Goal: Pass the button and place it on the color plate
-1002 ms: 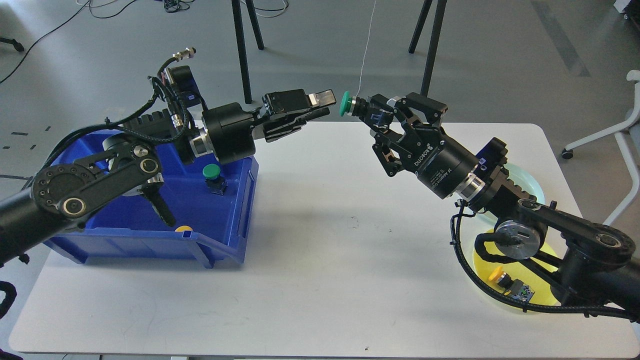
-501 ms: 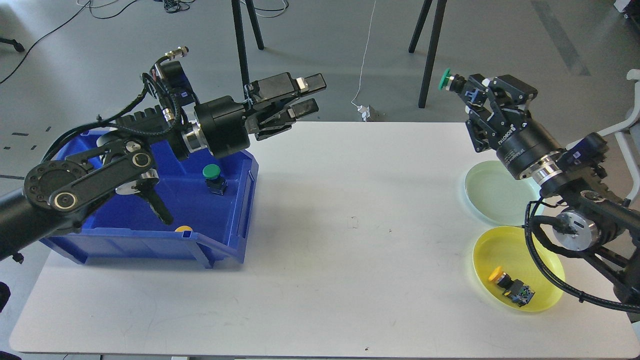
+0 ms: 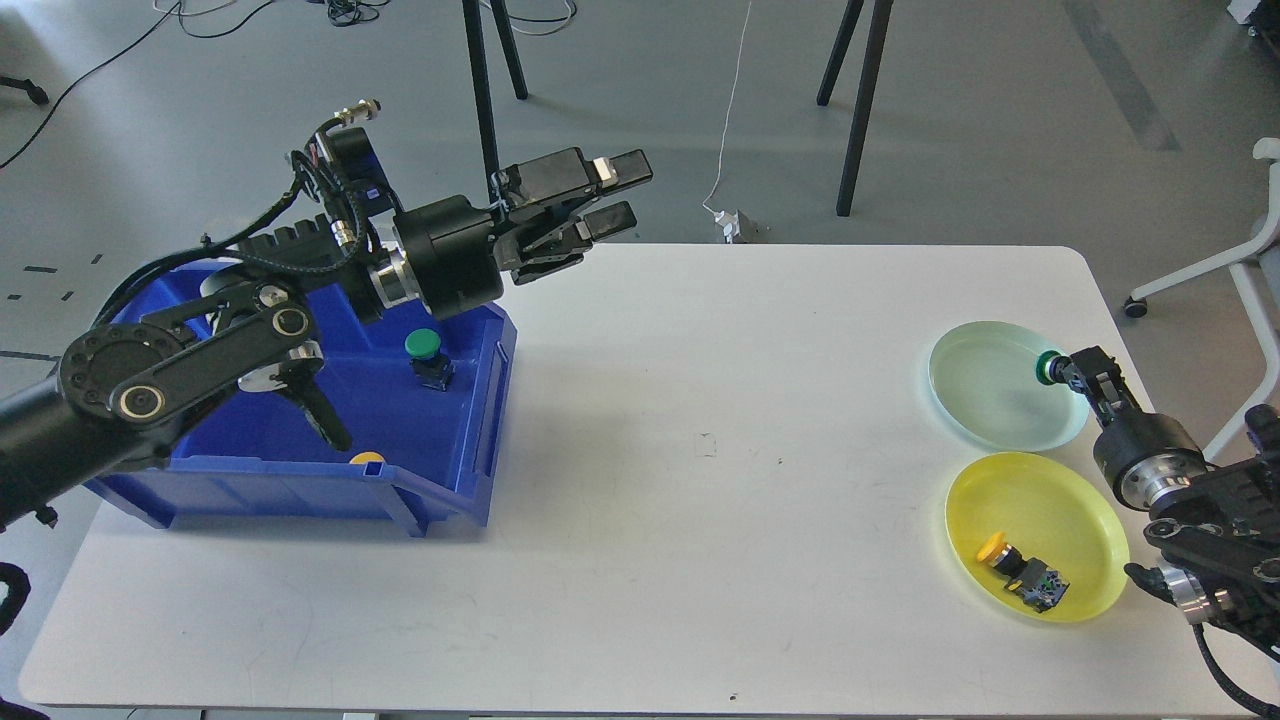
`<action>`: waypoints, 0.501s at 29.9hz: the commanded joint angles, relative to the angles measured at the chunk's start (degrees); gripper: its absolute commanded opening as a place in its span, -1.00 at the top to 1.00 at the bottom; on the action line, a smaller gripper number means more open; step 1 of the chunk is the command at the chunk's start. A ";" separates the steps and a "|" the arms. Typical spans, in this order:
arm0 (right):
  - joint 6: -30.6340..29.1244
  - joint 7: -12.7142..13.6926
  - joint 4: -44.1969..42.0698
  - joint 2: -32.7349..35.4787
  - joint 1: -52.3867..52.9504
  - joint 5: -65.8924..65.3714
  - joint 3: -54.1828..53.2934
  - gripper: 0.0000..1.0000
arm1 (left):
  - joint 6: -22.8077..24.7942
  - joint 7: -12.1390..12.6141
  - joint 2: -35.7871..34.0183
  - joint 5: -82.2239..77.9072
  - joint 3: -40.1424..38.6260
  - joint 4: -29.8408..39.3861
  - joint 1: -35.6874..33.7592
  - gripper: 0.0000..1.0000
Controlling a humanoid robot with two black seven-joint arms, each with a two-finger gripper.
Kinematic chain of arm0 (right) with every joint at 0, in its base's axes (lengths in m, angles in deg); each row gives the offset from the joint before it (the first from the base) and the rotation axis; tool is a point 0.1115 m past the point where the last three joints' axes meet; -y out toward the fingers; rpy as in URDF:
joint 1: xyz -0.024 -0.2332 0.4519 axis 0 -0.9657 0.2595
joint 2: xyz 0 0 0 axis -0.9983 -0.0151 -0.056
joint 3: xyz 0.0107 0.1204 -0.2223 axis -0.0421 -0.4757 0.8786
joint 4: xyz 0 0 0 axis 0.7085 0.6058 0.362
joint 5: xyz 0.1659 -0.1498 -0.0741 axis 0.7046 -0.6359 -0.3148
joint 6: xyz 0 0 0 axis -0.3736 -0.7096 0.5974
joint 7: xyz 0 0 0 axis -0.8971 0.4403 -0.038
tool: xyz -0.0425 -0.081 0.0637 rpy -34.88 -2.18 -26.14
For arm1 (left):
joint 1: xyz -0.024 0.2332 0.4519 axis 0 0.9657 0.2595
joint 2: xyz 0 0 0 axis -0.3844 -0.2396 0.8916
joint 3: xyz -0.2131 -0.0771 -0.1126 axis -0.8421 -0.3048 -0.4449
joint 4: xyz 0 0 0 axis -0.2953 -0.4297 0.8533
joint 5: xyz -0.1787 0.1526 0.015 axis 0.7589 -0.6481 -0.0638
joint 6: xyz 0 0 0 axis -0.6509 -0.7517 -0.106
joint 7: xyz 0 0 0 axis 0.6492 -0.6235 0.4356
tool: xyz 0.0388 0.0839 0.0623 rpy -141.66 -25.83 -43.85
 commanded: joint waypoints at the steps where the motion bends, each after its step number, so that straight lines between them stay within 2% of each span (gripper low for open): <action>1: -0.03 0.10 -3.15 -2.02 0.15 0.18 -0.36 0.26 | 0.03 0.00 0.02 -0.01 0.00 0.00 -0.02 -0.69; 2: -0.03 0.10 -3.42 -2.28 0.15 0.18 -0.54 -0.03 | 0.03 0.00 -0.06 -0.01 -0.09 0.00 -0.02 -0.69; 3: -0.03 0.10 -3.42 -2.55 0.24 0.18 -0.80 -0.20 | 0.03 0.00 -0.06 -0.01 -0.09 0.00 0.07 -0.69; 6: -0.03 0.10 -3.60 -3.34 0.24 0.18 -1.59 -0.49 | 0.03 0.00 -0.06 -0.01 0.00 0.09 -0.02 -0.69; 10: -0.03 0.27 -3.25 -3.43 1.03 0.27 -2.74 -0.63 | 0.03 0.00 0.02 -0.01 -0.09 0.00 0.07 -0.69; 12: -0.03 0.27 -2.55 -3.43 2.52 0.44 -3.26 -0.88 | 0.03 0.00 0.02 0.08 -0.09 0.00 0.07 -0.69; 15: -0.03 0.27 2.00 -2.38 5.07 0.79 -7.03 -0.91 | 0.11 0.00 0.02 0.17 -0.18 0.00 0.07 -0.70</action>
